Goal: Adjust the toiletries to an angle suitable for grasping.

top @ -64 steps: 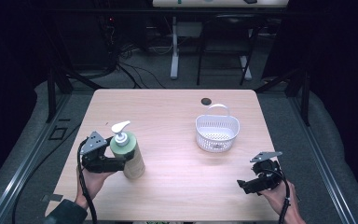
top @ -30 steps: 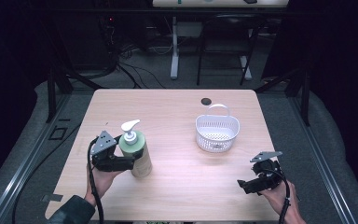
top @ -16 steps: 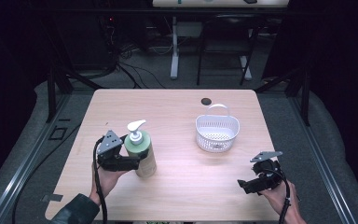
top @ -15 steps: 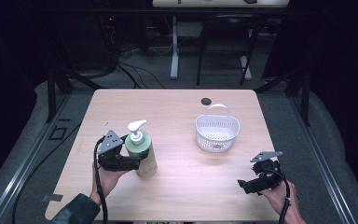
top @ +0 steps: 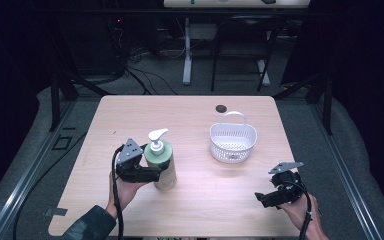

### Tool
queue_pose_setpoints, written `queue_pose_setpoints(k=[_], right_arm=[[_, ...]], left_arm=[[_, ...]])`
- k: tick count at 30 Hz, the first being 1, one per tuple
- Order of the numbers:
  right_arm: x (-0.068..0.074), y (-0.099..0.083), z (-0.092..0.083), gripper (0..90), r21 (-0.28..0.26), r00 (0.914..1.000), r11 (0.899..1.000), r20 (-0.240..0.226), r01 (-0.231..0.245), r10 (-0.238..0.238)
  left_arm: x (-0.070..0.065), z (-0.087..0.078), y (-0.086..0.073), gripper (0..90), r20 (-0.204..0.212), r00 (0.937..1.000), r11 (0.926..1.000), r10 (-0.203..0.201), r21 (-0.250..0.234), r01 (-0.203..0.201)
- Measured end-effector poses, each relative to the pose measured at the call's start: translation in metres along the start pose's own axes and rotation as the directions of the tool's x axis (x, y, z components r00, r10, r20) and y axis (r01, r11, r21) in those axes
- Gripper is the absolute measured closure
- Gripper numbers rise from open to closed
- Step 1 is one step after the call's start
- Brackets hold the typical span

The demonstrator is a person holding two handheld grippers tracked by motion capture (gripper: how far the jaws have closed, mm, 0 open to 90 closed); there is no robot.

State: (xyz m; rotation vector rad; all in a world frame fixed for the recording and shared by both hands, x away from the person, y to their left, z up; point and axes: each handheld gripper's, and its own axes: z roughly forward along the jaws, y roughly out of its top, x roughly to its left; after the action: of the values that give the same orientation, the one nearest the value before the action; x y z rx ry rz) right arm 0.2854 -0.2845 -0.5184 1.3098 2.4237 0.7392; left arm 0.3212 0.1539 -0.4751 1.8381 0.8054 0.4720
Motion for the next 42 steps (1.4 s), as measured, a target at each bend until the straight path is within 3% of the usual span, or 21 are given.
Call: queue_pose_setpoints(k=[21,28,42], right_arm=[[0.000,-0.001,0.000,0.0,0.001,1.0000,1.000,-0.003,-0.005,0.005],[0.000,-0.001,0.000,0.0,0.001,1.0000,1.000,-0.003,-0.002,0.002],[0.000,-0.001,0.000,0.0,-0.001,0.9999,1.000,-0.010,-0.006,0.006]], left_arm=[[-0.051,0.045,0.017,11.7,0.079,0.9962,0.9994,0.034,0.005,-0.035],[-0.075,0.065,0.024,11.7,0.132,0.9898,0.9985,0.054,-0.001,-0.054],[-0.096,0.083,0.031,11.6,0.171,0.9828,0.9975,0.070,-0.002,-0.071]])
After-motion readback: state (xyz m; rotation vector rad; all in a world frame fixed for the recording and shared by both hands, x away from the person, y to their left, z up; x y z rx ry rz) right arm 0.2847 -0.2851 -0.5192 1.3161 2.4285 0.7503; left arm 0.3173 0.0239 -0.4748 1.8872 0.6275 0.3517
